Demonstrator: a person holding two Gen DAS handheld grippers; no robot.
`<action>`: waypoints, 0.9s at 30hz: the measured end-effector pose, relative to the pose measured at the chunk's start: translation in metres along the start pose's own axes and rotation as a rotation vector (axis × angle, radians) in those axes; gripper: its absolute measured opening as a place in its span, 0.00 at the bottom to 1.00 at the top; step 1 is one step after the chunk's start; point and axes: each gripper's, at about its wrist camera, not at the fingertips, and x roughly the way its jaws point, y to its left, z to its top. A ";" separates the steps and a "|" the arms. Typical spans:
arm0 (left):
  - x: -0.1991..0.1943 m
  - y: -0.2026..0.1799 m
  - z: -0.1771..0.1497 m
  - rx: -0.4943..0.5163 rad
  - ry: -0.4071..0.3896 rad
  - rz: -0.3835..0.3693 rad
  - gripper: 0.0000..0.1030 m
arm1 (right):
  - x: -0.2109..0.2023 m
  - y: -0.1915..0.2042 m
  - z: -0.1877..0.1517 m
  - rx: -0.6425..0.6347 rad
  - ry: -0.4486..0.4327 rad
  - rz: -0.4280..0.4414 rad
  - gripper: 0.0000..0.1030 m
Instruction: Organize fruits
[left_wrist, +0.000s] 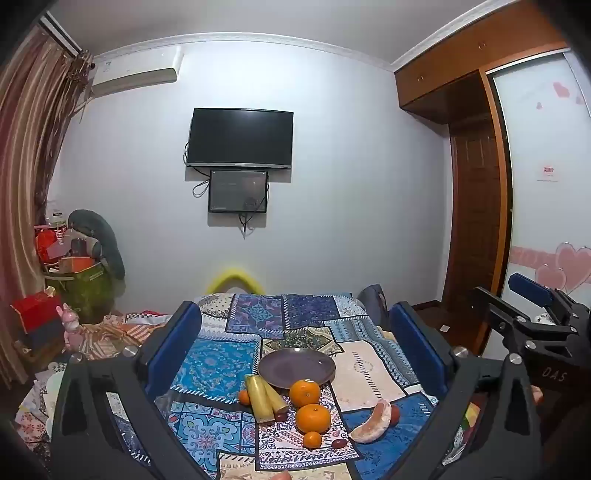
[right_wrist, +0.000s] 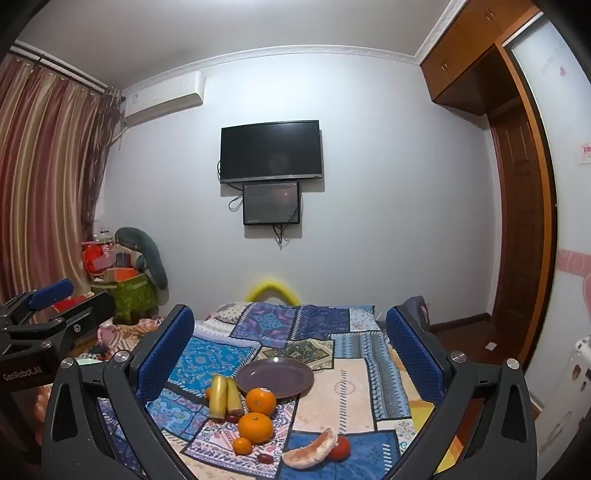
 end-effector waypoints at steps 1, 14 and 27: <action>0.000 0.001 0.000 -0.005 0.005 -0.002 1.00 | 0.000 0.000 0.000 -0.001 0.007 0.001 1.00; 0.010 0.004 -0.005 -0.010 0.028 -0.006 1.00 | -0.002 -0.003 -0.002 0.005 0.014 -0.002 1.00; 0.013 0.004 -0.006 -0.015 0.030 -0.005 1.00 | 0.002 -0.005 -0.002 0.022 0.034 0.009 1.00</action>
